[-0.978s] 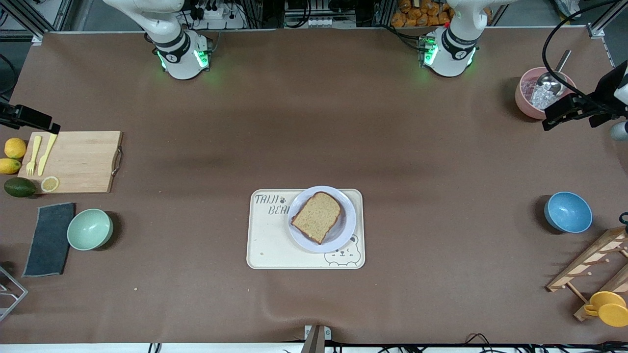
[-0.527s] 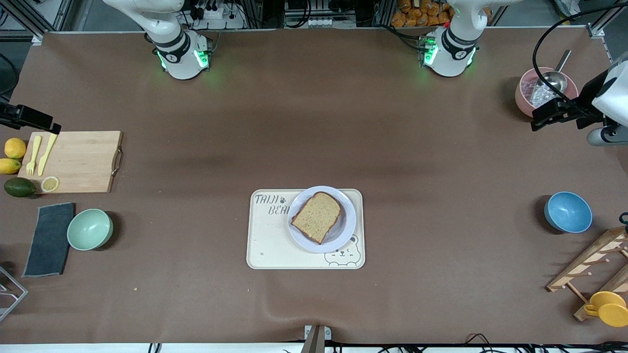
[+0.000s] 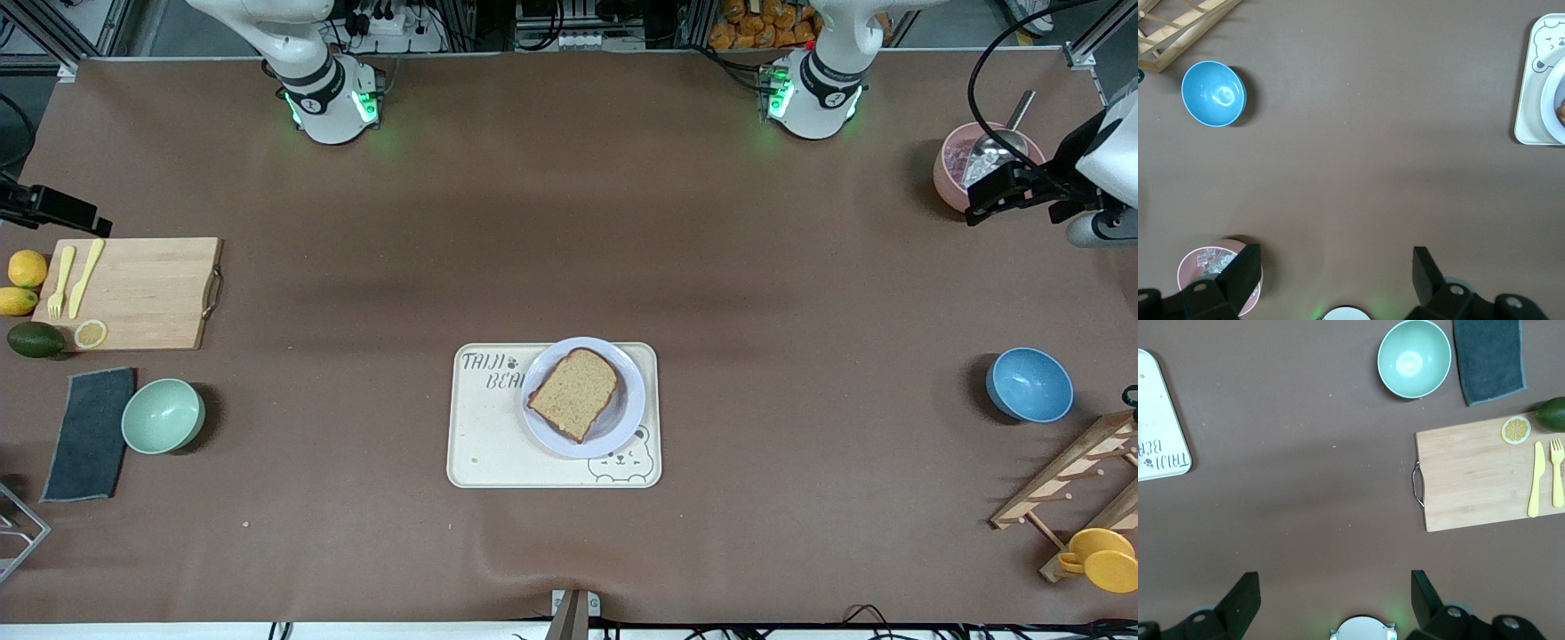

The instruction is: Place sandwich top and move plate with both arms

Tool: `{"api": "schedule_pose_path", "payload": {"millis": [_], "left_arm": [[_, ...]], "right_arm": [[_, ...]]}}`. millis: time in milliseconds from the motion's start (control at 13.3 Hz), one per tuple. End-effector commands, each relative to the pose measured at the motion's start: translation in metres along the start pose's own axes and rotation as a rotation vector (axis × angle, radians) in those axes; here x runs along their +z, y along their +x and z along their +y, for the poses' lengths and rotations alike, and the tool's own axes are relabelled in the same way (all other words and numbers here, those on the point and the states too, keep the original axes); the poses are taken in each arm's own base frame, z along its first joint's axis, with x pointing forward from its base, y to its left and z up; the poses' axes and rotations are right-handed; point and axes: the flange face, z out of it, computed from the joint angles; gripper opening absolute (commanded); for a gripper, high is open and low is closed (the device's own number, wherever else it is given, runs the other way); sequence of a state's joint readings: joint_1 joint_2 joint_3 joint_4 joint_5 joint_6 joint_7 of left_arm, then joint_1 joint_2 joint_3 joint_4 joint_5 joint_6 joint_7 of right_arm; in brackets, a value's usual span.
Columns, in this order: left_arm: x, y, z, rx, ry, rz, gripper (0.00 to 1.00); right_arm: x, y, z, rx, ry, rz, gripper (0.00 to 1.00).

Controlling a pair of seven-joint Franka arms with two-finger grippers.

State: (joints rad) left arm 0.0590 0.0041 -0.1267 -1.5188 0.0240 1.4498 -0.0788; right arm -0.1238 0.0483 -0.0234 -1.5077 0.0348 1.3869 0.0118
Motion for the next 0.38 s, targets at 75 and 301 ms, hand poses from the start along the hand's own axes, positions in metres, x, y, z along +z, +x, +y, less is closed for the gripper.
{"api": "schedule_pose_path", "payload": {"millis": [75,301], "left_arm": [[-0.0026,-0.0063,-0.0018,0.012,0.004,0.006,1.0],[-0.0049,-0.0088,0.0008,0.017,0.003,0.009,1.0]], "right_arm": [[-0.004,-0.0051,-0.0062,-0.001,-0.04,-0.007,1.0],[-0.0056,-0.0049,-0.0109,-0.01,-0.045,0.001,1.0]]}}
